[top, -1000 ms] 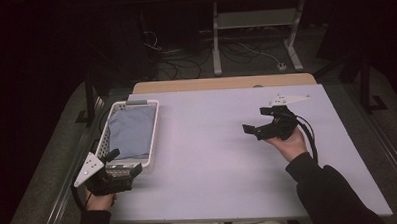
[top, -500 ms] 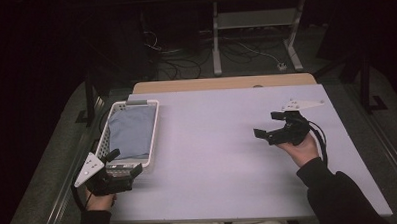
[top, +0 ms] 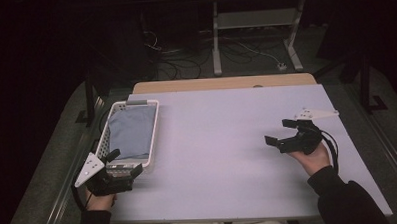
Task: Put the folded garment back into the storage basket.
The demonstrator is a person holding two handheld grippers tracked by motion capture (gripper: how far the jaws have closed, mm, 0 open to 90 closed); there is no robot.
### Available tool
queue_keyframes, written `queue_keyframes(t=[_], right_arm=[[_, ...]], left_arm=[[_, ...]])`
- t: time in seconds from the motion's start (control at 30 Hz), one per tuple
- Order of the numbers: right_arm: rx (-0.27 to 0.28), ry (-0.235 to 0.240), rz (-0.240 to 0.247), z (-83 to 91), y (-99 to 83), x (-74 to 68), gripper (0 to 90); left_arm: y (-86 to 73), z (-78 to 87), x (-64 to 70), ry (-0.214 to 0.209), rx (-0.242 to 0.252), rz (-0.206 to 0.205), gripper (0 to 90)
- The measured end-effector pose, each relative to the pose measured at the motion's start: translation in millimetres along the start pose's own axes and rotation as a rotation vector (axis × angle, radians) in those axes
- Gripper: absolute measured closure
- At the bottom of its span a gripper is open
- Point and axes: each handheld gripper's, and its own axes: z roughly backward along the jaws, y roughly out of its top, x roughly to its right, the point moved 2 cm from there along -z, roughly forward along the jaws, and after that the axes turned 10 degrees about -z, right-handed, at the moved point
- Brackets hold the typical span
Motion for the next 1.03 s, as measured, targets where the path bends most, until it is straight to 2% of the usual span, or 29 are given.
queue_keyframes(t=[0.4,0.47,0.5,0.63,0.77,0.87,1.03], right_arm=[[0.022,-0.029,-0.024,19.0,-22.8,14.7,0.0],[0.038,-0.031,-0.04,21.7,-28.5,17.6,0.0],[0.029,-0.031,-0.054,23.7,-33.4,20.4,0.0],[0.041,-0.038,-0.051,27.1,-39.6,23.5,0.0],[0.034,-0.051,-0.051,29.4,-47.0,26.7,0.0],[0.025,-0.083,-0.036,30.9,-55.1,30.2,0.0],[0.001,-0.091,-0.046,31.5,-61.8,31.5,0.0]], left_arm=[[-0.3,-0.4,0.1,0.001,-0.003,0.0,0.0],[-0.3,-0.3,0.0,0.0,-0.005,-0.002,0.0],[-0.3,-0.4,0.2,0.001,-0.002,0.001,0.0],[-0.5,-0.2,-0.2,0.0,-0.005,-0.002,0.0],[-0.2,-0.1,0.2,0.002,-0.002,0.0,0.0],[0.1,0.6,0.4,0.001,-0.001,-0.002,0.0],[0.3,0.1,0.8,-0.003,-0.003,-0.006,0.0]])
